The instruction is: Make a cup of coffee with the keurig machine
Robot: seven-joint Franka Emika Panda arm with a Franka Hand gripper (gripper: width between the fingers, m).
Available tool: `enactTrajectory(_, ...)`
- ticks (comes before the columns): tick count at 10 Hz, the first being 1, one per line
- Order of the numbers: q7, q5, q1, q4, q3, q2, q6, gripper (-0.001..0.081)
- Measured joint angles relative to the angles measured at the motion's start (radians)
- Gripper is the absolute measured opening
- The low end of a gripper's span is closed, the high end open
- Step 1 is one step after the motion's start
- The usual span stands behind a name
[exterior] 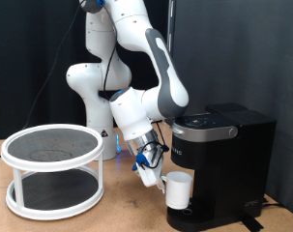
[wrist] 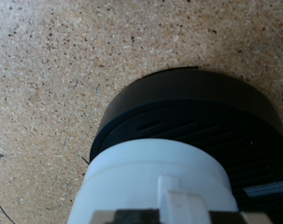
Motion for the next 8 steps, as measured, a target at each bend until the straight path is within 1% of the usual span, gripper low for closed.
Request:
enactTrajectory(4, -0.001, 0.013, 0.000, 0.011, 0.023, 0.006, 0.000, 0.0007)
enactTrajectory(8, 0.005, 0.011, 0.000, 0.020, 0.025, 0.012, 0.000, 0.0007)
